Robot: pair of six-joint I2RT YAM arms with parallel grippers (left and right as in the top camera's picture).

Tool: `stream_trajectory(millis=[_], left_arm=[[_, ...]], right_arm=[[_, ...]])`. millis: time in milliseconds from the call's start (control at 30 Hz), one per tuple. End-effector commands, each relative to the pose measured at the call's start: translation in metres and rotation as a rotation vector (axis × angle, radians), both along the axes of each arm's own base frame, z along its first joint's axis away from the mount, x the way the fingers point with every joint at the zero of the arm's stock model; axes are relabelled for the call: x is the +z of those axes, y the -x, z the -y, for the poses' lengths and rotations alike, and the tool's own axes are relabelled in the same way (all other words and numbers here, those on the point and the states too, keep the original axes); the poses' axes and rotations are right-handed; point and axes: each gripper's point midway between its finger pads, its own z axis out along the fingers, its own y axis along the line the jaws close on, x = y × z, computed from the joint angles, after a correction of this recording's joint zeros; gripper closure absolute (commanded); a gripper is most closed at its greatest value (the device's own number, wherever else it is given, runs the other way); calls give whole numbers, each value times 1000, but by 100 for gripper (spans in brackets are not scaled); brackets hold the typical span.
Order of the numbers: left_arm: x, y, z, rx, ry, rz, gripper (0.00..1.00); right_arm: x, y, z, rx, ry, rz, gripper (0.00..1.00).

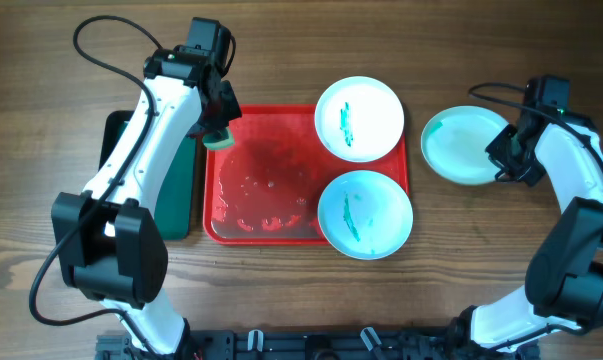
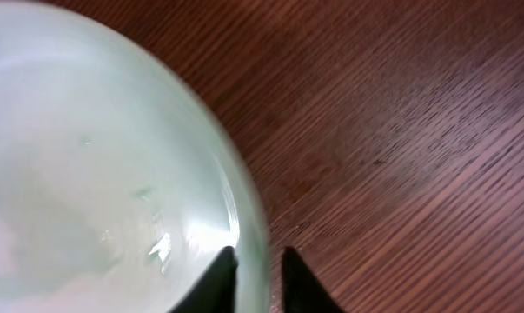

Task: Clean dirty plates on tray and stack at the side
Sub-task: 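Carry the cleaned plate with the right gripper to the table's right side, then set the plate down on the table and open the right gripper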

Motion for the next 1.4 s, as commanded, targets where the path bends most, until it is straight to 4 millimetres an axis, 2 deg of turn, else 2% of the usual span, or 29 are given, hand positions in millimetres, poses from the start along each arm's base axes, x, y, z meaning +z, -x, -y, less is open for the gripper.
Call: stream_trajectory(millis=[0,67,133,267,300,367,433,567,733,800,967,1133,1267,1367], left_arm=[[6,-2,3,-5,30,12,96],[6,-3,3,-6,34,16,96],[7,-5,4,-6,36,26,96],[7,-6,4,-6,37,29,96],[7,-6,4,-6,38,29,96],[7,-6,5,-7,40,28,96],[7,-6,5,-7,40,28,96],[7,-5,8,-11,57,24,96],[7,-5,8,-11,58,25,96],[7,-5,8,-11,58,25,96],[7,-6,8,-12,58,29,96],[7,-6,8,-12,58,29,96],[7,-6,8,-12,58,29,96],[7,-6,8,-12,58,28,96]], right_arm=[[-4,6,-5,6,-30,-36,43],[3,4,-13,63,-71,-37,41],[20,0,-21,96,-113,-10,41],[70,-16,-54,241,-252,143,42],[87,-17,-70,307,-315,204,42],[106,-13,-93,400,-379,257,42],[111,-1,-105,459,-382,233,42],[94,21,-122,527,-399,126,43],[55,45,-140,549,-434,29,43],[42,53,-148,565,-443,4,46],[22,62,-159,562,-455,-19,46],[-1,84,-169,565,-478,-78,46],[-9,96,-176,586,-493,-112,47],[-11,100,-180,601,-495,-125,52]])
